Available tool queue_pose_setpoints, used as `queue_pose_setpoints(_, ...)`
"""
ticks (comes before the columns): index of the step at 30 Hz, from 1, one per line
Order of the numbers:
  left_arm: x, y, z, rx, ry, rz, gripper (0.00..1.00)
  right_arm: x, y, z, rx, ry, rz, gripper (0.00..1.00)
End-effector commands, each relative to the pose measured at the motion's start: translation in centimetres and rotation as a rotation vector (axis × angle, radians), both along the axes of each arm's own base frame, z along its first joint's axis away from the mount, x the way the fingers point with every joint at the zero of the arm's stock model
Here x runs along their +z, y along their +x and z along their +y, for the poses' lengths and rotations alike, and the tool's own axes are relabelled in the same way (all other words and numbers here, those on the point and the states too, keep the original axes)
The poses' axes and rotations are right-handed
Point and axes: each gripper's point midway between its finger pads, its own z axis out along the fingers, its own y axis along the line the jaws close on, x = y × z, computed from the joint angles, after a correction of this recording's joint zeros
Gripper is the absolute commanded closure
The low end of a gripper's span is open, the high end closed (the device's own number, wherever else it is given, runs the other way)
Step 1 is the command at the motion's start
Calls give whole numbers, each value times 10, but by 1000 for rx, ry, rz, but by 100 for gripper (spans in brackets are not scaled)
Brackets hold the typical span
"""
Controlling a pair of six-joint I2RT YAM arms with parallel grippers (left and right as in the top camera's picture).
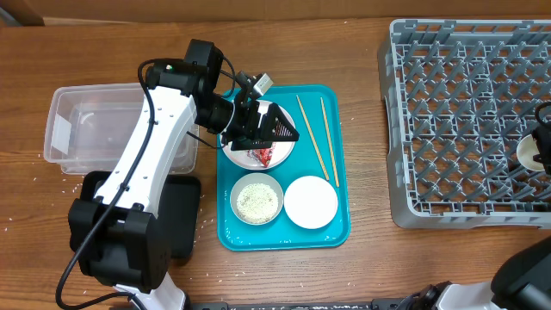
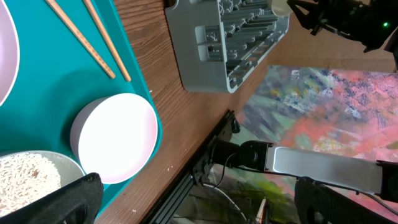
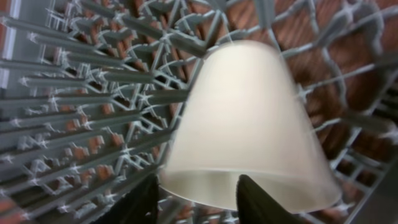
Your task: Sort waste into correct bins and load items into the dishwasher
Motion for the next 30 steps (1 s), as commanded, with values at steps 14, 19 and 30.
queue_pose_setpoints(14, 9, -4, -4, -14, -7, -24, 0, 38, 13, 29, 170, 33, -151, 96)
queue_pose_setpoints(19, 10, -5, -3, -12, -10, -20, 4, 118, 9, 111, 571, 75, -453, 96)
queue_pose_setpoints(30, 34, 1, -9, -11, -139, -43, 10, 139, -57, 253, 1179, 294, -584, 96)
